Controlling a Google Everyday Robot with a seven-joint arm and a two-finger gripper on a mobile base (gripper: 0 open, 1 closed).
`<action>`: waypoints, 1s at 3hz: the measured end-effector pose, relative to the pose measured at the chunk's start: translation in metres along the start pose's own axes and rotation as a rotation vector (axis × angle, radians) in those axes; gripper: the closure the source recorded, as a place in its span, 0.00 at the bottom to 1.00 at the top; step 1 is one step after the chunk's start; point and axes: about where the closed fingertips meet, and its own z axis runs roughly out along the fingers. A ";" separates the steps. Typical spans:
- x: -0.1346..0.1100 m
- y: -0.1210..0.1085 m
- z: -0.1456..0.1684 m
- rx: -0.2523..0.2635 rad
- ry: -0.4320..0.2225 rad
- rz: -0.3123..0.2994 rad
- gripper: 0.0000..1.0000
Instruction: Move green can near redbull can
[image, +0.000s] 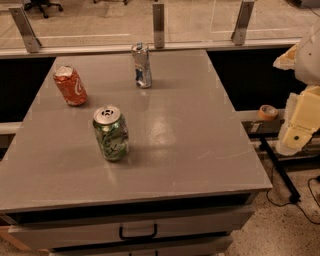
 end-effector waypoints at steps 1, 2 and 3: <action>0.000 0.000 0.000 0.000 0.000 0.000 0.00; -0.010 0.003 0.007 -0.011 -0.091 0.021 0.00; -0.021 0.001 0.043 -0.031 -0.300 0.045 0.00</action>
Offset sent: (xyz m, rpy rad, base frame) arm 0.0059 0.0541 -0.0188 0.5172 -0.0385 0.0280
